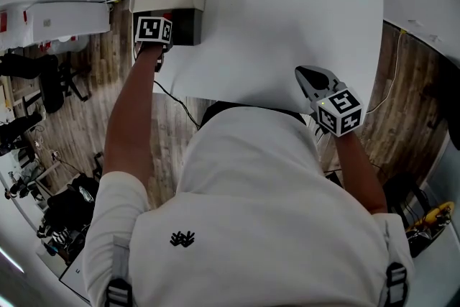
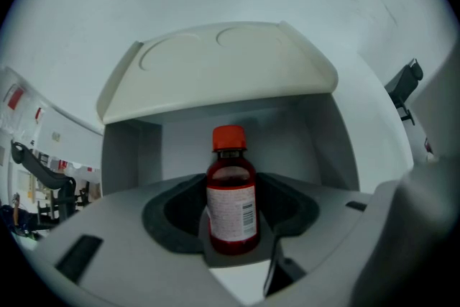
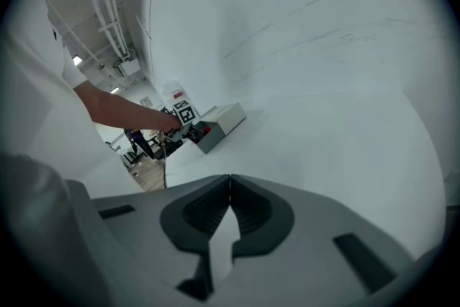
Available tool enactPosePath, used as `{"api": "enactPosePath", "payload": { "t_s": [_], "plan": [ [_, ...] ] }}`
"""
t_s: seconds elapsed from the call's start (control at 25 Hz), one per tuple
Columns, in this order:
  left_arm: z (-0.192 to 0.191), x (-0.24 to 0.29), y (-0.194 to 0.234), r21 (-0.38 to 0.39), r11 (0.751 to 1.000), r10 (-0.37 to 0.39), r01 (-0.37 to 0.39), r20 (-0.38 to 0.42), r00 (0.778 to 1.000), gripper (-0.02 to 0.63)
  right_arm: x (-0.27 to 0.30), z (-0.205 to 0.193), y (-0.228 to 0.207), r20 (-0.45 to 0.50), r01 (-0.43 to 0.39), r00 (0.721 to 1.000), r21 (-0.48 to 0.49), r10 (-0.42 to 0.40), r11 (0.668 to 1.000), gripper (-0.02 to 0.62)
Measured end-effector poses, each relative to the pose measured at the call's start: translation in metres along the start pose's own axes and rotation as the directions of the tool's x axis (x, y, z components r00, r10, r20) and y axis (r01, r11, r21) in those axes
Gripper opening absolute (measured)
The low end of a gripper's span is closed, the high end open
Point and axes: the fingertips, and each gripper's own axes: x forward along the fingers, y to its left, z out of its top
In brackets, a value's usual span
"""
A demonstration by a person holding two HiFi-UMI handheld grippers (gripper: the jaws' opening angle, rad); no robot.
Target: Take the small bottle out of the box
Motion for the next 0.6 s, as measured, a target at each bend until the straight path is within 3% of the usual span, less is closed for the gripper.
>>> {"api": "enactPosePath", "payload": {
  "t_s": [0.6],
  "plan": [
    [0.014,-0.033,-0.008,-0.018,1.0,-0.01,0.013,0.156,0.988,0.224,0.01,0.01,0.001,-0.009,-0.049,0.999,-0.023,0.049,0.999,0.006]
  ]
}}
